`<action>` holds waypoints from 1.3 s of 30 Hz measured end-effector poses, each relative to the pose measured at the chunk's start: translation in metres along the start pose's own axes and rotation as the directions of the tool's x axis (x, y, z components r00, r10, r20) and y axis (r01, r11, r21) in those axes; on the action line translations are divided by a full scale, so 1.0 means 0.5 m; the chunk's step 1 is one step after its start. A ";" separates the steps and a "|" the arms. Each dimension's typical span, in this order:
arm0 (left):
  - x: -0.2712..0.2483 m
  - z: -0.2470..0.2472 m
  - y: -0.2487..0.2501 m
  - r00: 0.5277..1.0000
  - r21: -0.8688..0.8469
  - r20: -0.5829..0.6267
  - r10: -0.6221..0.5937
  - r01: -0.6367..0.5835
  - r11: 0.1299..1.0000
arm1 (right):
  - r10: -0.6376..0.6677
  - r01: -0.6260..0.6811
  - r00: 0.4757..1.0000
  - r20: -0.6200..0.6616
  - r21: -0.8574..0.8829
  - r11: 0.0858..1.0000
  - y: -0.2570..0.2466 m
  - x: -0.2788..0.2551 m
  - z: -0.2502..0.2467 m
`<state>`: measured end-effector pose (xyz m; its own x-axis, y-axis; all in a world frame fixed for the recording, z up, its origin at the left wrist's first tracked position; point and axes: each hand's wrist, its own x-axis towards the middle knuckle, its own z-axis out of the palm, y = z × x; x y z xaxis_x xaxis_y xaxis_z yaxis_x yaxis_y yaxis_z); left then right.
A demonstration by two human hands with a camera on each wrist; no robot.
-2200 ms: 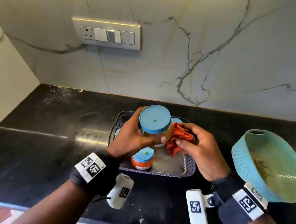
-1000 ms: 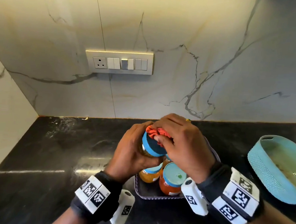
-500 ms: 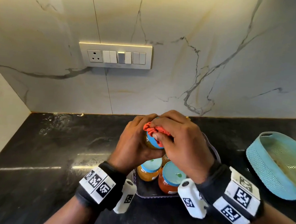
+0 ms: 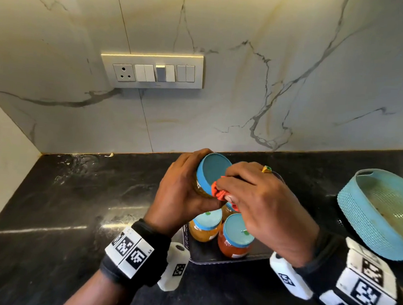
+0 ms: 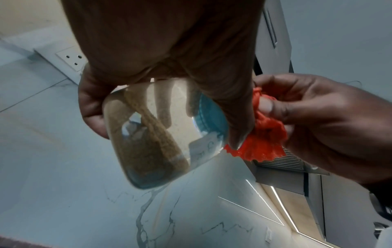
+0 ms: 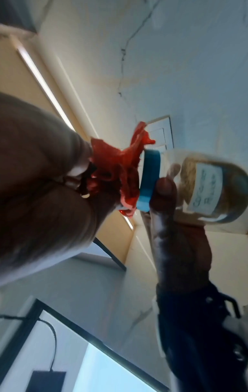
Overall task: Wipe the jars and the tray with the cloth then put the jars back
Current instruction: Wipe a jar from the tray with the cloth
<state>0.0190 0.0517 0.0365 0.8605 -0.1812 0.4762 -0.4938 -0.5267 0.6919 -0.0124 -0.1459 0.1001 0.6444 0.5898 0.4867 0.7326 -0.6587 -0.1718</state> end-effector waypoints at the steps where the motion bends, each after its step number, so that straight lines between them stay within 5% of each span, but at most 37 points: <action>1: -0.005 0.003 -0.001 1.000 -0.019 -0.009 -0.007 0.007 1.000 | -0.006 0.007 1.000 0.029 -0.027 1.000 0.011 -0.011 -0.001; 5: -0.010 0.012 0.005 1.000 -0.069 -0.005 -0.004 0.004 0.998 | 0.061 -0.056 0.996 0.062 -0.081 0.995 0.061 -0.027 -0.013; 13: 0.006 0.013 0.030 0.994 -0.023 0.053 0.100 -0.098 0.995 | 0.114 -0.113 0.989 -0.097 0.019 0.993 0.038 0.063 -0.013; 20: -0.001 -0.025 0.003 0.996 0.009 -0.051 0.077 -0.077 0.997 | 0.040 -0.044 0.995 0.092 0.040 0.998 -0.008 0.020 -0.015; 25: -0.004 0.000 0.022 0.998 -0.029 -0.004 0.056 -0.057 0.998 | 0.191 -0.188 0.981 -0.031 0.088 0.978 0.039 0.058 -0.005; 30: -0.005 -0.015 0.004 1.000 -0.045 -0.016 0.004 -0.005 0.999 | 0.029 -0.035 0.999 0.040 0.159 0.987 -0.019 0.038 -0.007; 35: -0.012 0.006 0.026 0.999 -0.096 -0.039 0.014 -0.017 0.995 | 0.173 -0.170 0.985 -0.013 0.136 0.976 0.045 0.061 -0.003; 39: -0.004 0.001 0.018 0.999 -0.082 -0.028 0.025 -0.027 0.996 | 0.091 -0.095 0.995 0.027 0.219 0.971 -0.004 0.052 0.000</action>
<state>0.0127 0.0469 0.0417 0.8440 -0.1711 0.5084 -0.5258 -0.4514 0.7210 0.0030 -0.1292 0.1131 0.7141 0.5401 0.4454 0.6984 -0.5930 -0.4007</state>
